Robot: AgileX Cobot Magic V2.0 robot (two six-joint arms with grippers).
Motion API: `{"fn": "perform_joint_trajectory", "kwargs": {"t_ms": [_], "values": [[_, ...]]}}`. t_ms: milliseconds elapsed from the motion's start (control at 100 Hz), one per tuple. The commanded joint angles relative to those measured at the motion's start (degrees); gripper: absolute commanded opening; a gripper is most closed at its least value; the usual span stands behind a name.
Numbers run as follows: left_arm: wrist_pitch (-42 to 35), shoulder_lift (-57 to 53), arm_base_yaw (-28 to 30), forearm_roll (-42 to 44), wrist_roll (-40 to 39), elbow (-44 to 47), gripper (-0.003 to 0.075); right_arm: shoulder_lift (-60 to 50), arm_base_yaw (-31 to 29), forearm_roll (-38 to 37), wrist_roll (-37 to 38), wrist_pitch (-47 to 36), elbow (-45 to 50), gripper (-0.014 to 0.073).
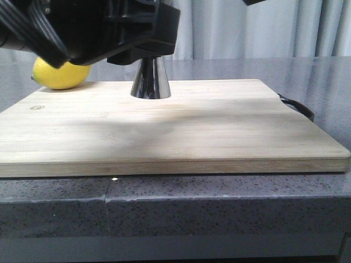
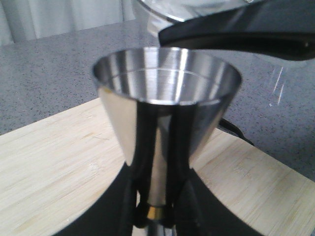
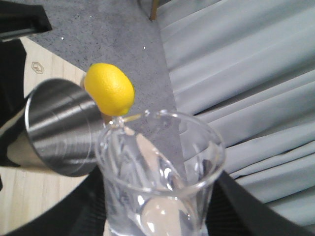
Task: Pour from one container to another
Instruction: 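Tilt the beaker with the right gripper, pouring liquid into the jigger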
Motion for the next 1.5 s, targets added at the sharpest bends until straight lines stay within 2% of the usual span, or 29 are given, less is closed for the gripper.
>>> {"fn": "perform_joint_trajectory", "kwargs": {"t_ms": [0, 1490], "values": [[-5.3, -1.75, -0.44, 0.48, 0.07, -1.56, -0.002, -2.03, -0.02, -0.1, -0.5, -1.07, -2.09, 0.0183], [-3.58, -1.75, -0.44, 0.7, 0.07, -1.56, -0.0019, -2.03, -0.02, -3.85, -7.39, -1.09, -2.09, 0.0183]]}}
